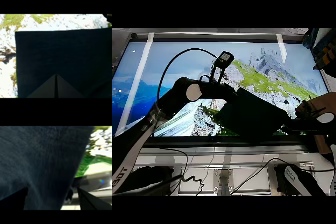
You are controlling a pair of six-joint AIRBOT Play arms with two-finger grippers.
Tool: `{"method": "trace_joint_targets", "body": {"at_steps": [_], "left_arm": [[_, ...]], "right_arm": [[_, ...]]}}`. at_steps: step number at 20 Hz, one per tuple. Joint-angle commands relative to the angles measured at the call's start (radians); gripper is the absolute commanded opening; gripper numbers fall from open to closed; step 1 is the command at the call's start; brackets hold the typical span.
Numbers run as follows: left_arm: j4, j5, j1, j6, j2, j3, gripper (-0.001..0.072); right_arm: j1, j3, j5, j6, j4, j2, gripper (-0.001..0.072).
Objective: Fold the clothes and pants, and hang the long-sleeved shirts on hangers.
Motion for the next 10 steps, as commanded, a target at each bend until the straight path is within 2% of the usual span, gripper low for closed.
{"method": "trace_joint_targets", "body": {"at_steps": [1,3,4,6,8,10], "left_arm": [[0.001,-0.001,-0.008,0.000,-0.003,0.000,0.0023],[0.001,-0.001,-0.008,0.000,-0.003,0.000,0.0023],[0.001,-0.001,-0.008,0.000,-0.003,0.000,0.0023],[0.001,0.000,-0.008,0.000,-0.003,0.000,0.0023],[0.002,0.000,-0.008,0.000,-0.003,0.000,0.0023],[0.005,0.000,-0.008,0.000,-0.003,0.000,0.0023]], "right_arm": [[0.038,-0.001,-0.093,0.042,0.009,-0.111,0.0684],[0.038,-0.001,-0.139,0.029,0.036,-0.167,0.0664],[0.038,-0.001,-0.141,-0.016,0.068,-0.202,0.0592],[0.038,0.000,-0.106,-0.142,0.194,-0.280,0.0544],[0.045,0.000,-0.078,-0.270,0.339,-0.356,0.0544],[0.084,0.000,-0.152,-0.294,0.403,-0.409,0.0546]]}}
